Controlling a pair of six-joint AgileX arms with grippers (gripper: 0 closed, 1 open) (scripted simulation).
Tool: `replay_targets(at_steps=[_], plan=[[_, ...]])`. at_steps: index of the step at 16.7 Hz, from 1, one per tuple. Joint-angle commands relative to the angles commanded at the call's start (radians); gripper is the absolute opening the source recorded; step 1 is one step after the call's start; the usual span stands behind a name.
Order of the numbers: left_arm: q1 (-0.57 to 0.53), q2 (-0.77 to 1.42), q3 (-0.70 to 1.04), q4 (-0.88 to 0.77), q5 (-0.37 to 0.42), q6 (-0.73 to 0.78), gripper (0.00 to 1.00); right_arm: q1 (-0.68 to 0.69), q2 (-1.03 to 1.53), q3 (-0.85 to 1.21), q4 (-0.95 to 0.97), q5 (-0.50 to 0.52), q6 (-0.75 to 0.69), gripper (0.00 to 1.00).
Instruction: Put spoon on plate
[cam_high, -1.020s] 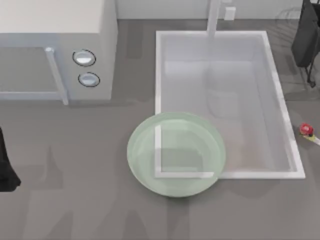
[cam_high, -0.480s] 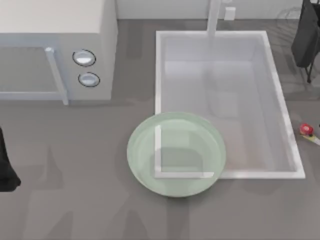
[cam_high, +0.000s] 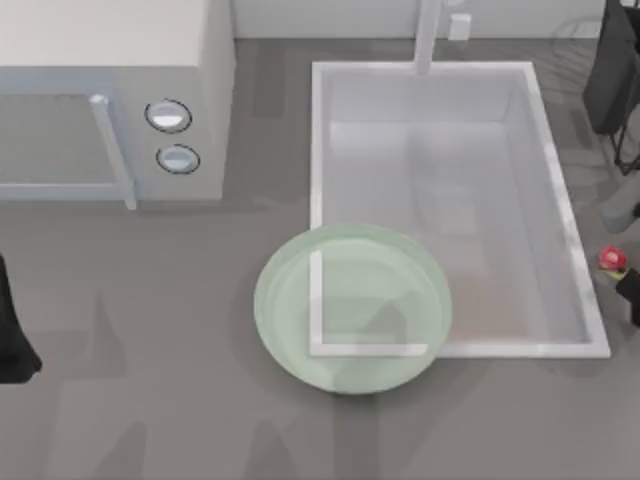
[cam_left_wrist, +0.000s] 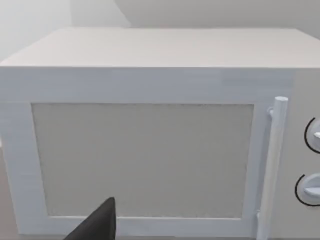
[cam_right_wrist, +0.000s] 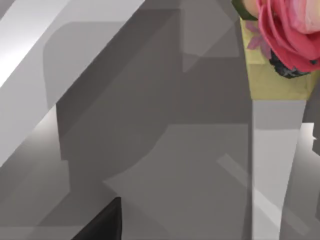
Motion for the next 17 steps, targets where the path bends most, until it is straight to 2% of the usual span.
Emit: replay_targets(at_steps=[4, 17], plan=[[0.000, 0.000, 0.000, 0.000, 0.000, 0.000, 1.00, 0.000, 0.001, -0.001, 0.001, 0.000, 0.000, 1.00], [0.000, 0.000, 0.000, 0.000, 0.000, 0.000, 1.00, 0.000, 0.001, -0.001, 0.001, 0.000, 0.000, 0.02]])
